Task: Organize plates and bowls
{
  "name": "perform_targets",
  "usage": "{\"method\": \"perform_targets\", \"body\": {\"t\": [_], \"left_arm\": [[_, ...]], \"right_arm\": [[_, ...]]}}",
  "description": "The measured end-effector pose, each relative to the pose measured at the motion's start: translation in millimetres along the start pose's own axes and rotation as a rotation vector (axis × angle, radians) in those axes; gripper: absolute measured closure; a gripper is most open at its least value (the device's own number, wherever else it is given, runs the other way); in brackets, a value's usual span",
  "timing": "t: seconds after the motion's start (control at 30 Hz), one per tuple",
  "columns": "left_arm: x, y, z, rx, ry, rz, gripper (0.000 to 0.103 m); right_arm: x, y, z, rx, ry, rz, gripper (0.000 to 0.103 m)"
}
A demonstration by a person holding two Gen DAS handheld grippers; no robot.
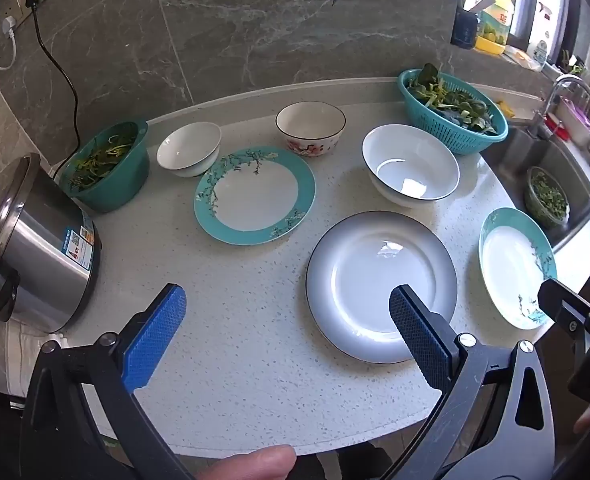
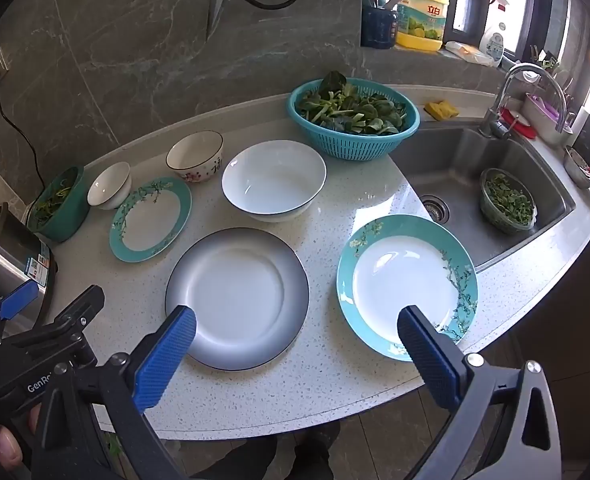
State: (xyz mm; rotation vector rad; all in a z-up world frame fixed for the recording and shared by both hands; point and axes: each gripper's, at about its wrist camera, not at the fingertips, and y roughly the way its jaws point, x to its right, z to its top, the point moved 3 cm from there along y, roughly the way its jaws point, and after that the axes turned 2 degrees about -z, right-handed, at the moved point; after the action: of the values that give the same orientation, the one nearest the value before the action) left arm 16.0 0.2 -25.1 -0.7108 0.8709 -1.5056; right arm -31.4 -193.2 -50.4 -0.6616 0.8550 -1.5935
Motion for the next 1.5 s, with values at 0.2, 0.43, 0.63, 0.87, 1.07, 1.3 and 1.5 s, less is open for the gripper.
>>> {"method": "perform_targets", "body": {"t": [0.2,0.43,0.63,0.87,1.07,1.3,1.5], "left_arm": [[0,0,0,0.0,0.001,0.003,0.0],[4,-1,-3,-0.002,-0.001,0.006,0.0],[3,3,-3,-0.008,0.0,0.003,0.0],[1,6,-4,-0.013,0.001,0.003,0.0],[3,9,-6,-0.019,0.0,0.004,0.0],[3,11,-6,-0.023,0.001,0.004,0.0],[3,11,-6,-0.023,0.0,0.004,0.0]], "right_arm": [[-1,0,0,-0.002,-0.001,-0.009,0.0],[-1,2,0,-0.007,-0.003,-0.005,0.0],[-2,2,1,-0.007,-0.003,-0.006,0.0],[-2,3,2,-0.007,-0.002,-0.005,0.0],[-2,4,2,-0.008,-0.003,-0.005,0.0],[-3,5,3,-0.009,-0.003,-0.005,0.0],[-4,6,3,-0.01,-0.003,-0.005,0.0]]}}
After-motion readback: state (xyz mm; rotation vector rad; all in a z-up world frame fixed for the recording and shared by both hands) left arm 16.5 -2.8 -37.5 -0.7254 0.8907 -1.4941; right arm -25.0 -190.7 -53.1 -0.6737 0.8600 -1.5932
